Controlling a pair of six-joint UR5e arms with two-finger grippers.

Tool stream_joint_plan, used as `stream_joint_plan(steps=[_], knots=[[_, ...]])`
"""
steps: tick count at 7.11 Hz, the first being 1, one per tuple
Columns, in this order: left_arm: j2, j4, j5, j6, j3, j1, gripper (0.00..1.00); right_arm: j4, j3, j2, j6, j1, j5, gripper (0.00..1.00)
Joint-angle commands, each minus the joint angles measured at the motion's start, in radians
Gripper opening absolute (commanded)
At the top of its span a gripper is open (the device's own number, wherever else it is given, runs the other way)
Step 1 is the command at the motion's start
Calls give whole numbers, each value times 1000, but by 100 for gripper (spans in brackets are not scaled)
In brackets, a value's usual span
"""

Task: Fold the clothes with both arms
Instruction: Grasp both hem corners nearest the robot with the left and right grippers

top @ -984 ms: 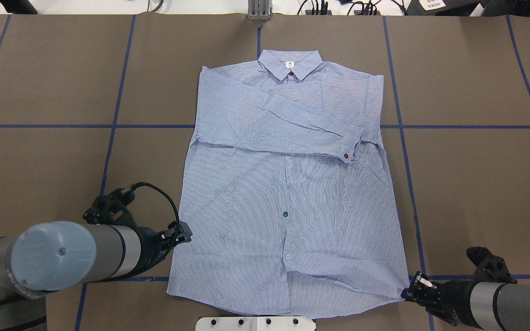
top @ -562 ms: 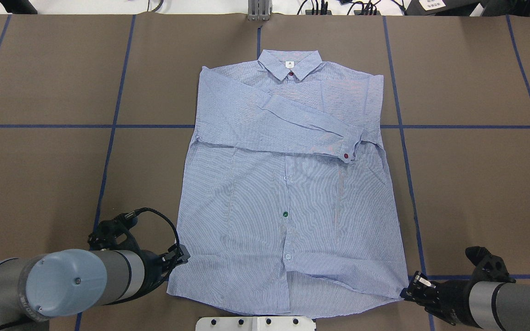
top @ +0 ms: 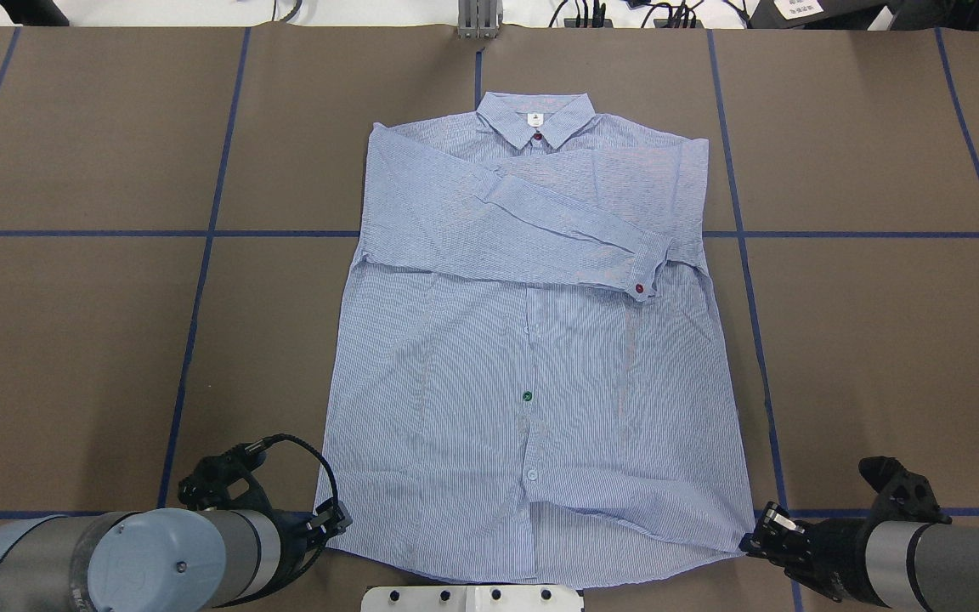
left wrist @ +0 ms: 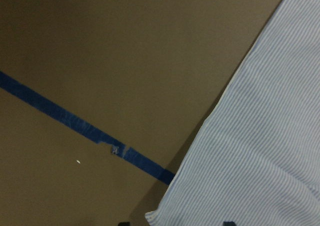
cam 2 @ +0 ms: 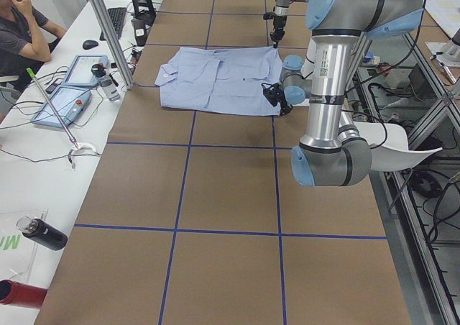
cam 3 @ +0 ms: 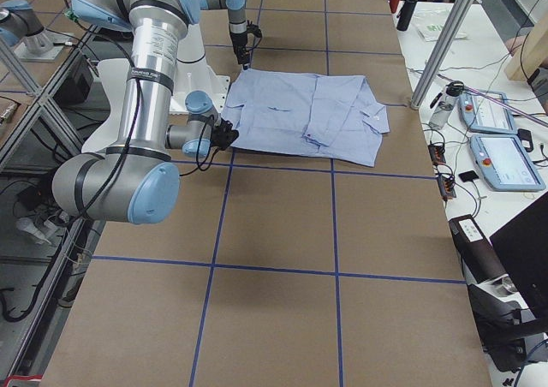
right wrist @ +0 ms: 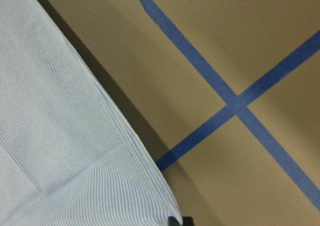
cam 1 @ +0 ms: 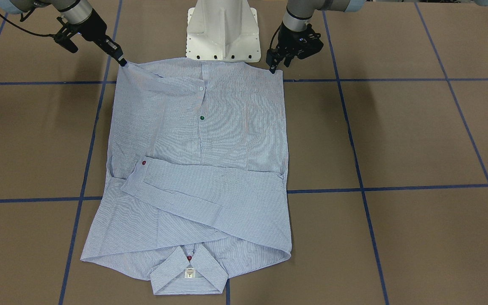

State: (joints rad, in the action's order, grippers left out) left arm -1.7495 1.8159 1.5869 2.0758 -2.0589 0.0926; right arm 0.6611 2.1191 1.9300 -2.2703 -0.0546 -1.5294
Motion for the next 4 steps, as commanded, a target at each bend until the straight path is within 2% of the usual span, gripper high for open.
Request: stream_joint_plan(steps=[1, 2, 3, 4], knots=[[-2, 2, 1, 7, 17, -22, 59, 0, -1, -2, 0, 1, -2, 0], [-2, 2, 1, 18, 20, -27, 54, 0, -1, -2, 0, 2, 0, 0], [-16, 2, 1, 20, 22, -28, 37, 0, -1, 0, 0, 1, 0, 0], [-24, 2, -1, 20, 23, -28, 26, 0, 1, 0, 0, 1, 0, 0]])
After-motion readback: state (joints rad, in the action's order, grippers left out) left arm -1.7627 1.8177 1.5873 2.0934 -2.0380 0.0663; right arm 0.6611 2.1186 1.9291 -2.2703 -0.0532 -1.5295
